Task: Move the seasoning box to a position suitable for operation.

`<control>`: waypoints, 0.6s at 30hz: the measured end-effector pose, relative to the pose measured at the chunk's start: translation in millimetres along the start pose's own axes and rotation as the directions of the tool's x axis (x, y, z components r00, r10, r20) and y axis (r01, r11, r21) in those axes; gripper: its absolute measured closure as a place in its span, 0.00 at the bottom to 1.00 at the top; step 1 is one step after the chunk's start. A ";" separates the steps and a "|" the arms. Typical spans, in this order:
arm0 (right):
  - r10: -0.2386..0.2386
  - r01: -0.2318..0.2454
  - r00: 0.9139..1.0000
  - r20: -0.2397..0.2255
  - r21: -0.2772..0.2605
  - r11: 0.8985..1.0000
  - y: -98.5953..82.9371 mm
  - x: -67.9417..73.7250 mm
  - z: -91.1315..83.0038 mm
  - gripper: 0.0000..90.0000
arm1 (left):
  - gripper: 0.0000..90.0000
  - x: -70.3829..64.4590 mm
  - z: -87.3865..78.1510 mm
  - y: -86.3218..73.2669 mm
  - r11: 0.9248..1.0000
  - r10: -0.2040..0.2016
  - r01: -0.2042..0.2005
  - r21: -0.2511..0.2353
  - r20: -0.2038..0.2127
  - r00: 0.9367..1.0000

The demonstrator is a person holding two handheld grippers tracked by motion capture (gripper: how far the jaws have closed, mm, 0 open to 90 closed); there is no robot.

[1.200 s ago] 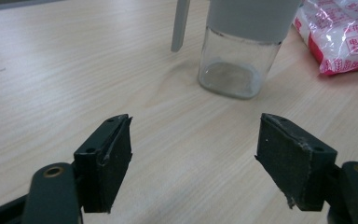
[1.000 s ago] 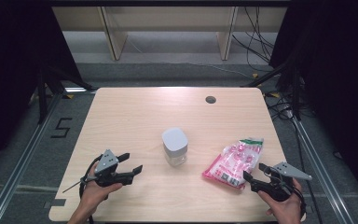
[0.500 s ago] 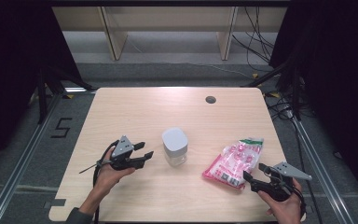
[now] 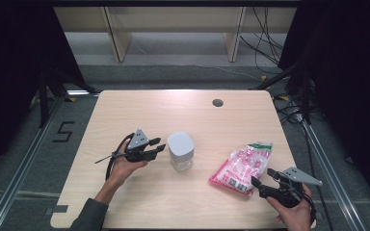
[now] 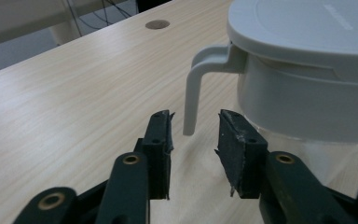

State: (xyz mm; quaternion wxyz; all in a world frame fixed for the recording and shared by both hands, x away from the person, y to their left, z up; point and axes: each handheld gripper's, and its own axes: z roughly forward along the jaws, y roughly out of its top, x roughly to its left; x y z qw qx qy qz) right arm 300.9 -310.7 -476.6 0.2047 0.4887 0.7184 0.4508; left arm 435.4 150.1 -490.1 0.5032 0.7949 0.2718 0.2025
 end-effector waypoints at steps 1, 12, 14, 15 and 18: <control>0.002 -0.002 1.000 -0.001 -0.002 1.000 0.0 0.1 0.0 0.30 | 0.73 0.3 1.7 1.0 1.000 -0.001 0.001 0.000 0.007 1.000; 0.033 -0.033 0.999 -0.003 0.007 0.999 -0.2 3.5 -0.8 0.30 | 0.76 5.0 16.5 4.4 0.999 0.024 -0.025 0.026 0.030 0.999; 0.018 -0.018 1.000 -0.008 0.012 1.000 0.5 2.5 -1.0 0.30 | 0.77 5.4 19.0 4.4 1.000 0.002 -0.003 0.028 0.032 0.999; 0.019 -0.019 1.000 -0.006 0.011 1.000 0.4 2.6 -1.0 0.30 | 0.77 5.8 20.2 4.6 1.000 0.004 -0.005 0.025 0.035 0.999; 0.012 -0.012 1.000 -0.007 -0.004 1.000 0.0 2.1 0.2 0.30 | 0.79 6.8 23.9 5.9 0.999 0.038 -0.040 0.030 0.045 0.998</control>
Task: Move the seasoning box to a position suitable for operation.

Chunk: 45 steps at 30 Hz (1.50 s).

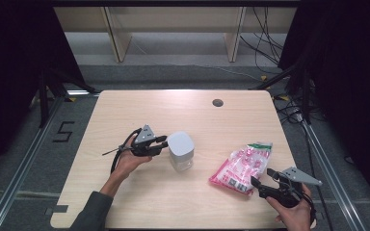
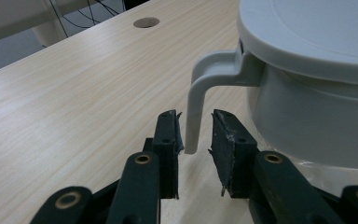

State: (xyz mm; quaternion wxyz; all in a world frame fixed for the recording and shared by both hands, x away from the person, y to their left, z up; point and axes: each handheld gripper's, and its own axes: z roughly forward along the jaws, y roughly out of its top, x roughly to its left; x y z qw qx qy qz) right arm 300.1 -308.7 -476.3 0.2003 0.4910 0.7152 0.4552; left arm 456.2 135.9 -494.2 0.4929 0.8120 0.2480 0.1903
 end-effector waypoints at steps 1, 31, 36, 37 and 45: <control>0.003 -0.003 1.000 0.000 0.001 1.000 0.2 0.2 -0.4 0.30 | 0.79 -2.7 1.7 -0.3 0.999 -0.034 0.034 -0.002 0.000 0.999; 0.002 -0.002 1.000 0.012 0.005 1.000 -0.2 -0.3 -0.1 0.29 | 0.92 -19.9 -16.3 -3.9 0.999 -0.046 0.045 -0.011 -0.074 0.996; -0.012 0.012 1.000 0.002 -0.002 1.000 -0.4 -1.3 0.4 0.30 | 0.92 -31.2 -28.8 -10.7 0.998 -0.066 0.065 -0.021 -0.110 0.992; -0.005 0.005 1.000 0.004 0.008 1.000 0.3 -1.5 -0.5 0.30 | 0.92 -34.2 -30.5 -12.3 0.996 -0.084 0.082 -0.029 -0.111 0.990; 0.002 -0.002 1.000 0.004 0.003 1.000 0.2 -0.2 -0.3 0.30 | 0.93 -50.1 -46.7 -18.9 0.994 -0.108 0.104 -0.030 -0.136 0.985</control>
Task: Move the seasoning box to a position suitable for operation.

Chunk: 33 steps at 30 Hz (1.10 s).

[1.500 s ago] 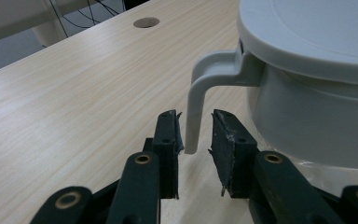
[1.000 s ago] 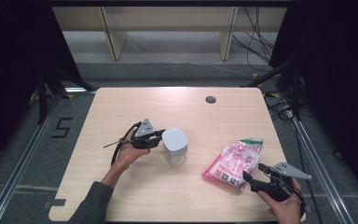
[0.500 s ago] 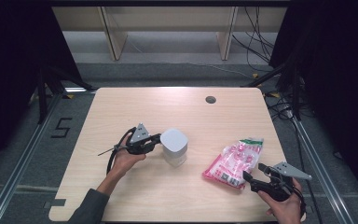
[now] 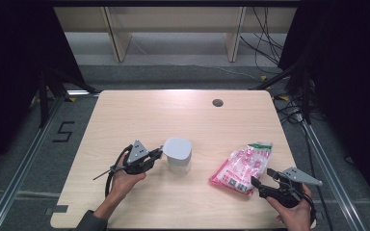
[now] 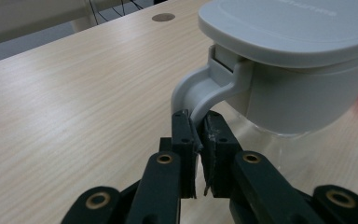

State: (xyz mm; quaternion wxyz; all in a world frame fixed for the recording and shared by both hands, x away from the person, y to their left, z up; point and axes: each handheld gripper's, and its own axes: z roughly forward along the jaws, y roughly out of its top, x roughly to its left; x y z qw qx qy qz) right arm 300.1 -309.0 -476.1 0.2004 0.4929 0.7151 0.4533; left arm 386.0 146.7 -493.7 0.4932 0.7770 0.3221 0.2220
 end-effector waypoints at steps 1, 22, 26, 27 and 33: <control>0.002 -0.002 1.000 -0.001 0.000 1.000 -0.1 -0.1 0.0 0.30 | 0.93 -2.4 -2.4 -1.1 1.000 -0.006 0.006 0.001 0.005 1.000; 0.003 -0.003 1.000 -0.011 -0.004 1.000 -0.2 0.6 0.2 0.30 | 0.77 9.6 6.8 -1.0 0.999 0.000 -0.004 0.032 0.122 0.993; 0.022 -0.022 1.000 0.000 0.008 1.000 -0.4 1.5 -0.2 0.30 | 0.77 4.0 1.9 -2.2 0.999 0.019 -0.024 0.040 0.128 0.992; 0.039 -0.039 0.999 0.000 0.023 0.999 -0.2 2.6 -1.3 0.30 | 0.77 2.4 1.3 -2.2 0.999 0.018 -0.024 0.037 0.133 0.991; 0.002 -0.002 1.000 -0.013 0.007 1.000 0.3 1.1 -0.5 0.30 | 0.76 -2.6 0.3 -1.6 0.999 0.000 -0.008 0.049 0.142 0.990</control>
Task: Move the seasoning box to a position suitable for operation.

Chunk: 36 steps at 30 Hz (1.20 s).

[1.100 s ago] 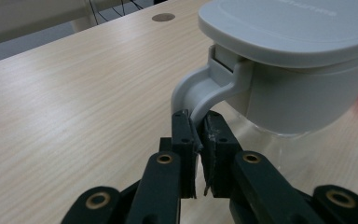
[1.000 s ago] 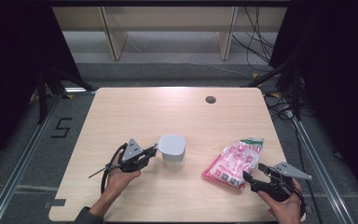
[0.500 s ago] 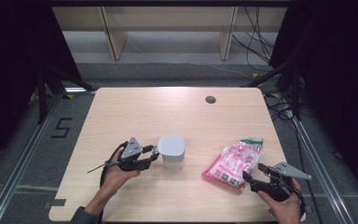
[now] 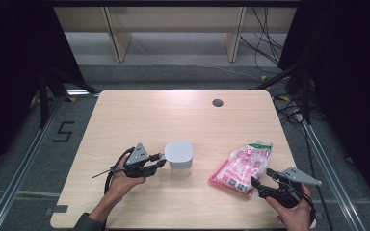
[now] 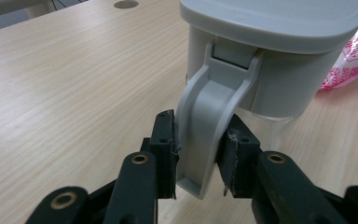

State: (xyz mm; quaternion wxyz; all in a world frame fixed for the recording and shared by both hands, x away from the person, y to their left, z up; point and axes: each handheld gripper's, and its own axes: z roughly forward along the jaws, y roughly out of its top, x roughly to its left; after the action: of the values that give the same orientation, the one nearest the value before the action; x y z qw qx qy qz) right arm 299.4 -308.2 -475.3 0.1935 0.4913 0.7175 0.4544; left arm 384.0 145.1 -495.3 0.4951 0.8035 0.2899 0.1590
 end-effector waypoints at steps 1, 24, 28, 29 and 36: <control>-0.007 0.007 1.000 0.005 -0.013 1.000 -0.6 -0.1 1.3 0.30 | 0.76 -1.0 0.2 0.3 1.000 -0.005 0.005 0.003 0.005 1.000; -0.005 0.005 1.000 0.007 0.000 1.000 -0.2 -0.9 0.2 0.30 | 0.75 -24.4 -20.7 -10.2 1.000 0.013 -0.015 0.017 0.077 0.997; 0.014 -0.014 1.000 0.005 0.008 1.000 -0.2 0.7 -0.1 0.30 | 0.76 -34.0 -16.0 -8.9 1.000 -0.002 0.002 0.007 0.044 0.999; 0.014 -0.014 1.000 0.005 0.008 1.000 -0.2 0.7 -0.1 0.30 | 0.76 -34.0 -16.0 -8.9 1.000 -0.002 0.002 0.007 0.044 0.999; -0.007 0.007 1.000 0.011 0.002 1.000 -0.2 -1.6 0.0 0.30 | 0.76 -47.9 -8.2 -8.1 0.998 -0.054 0.054 -0.019 0.009 0.998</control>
State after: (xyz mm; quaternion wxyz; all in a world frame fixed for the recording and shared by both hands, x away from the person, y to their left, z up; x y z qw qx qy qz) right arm 300.0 -309.6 -475.8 0.1987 0.4913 0.7186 0.4502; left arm 339.5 123.8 -497.2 0.5082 0.7912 0.3079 0.1447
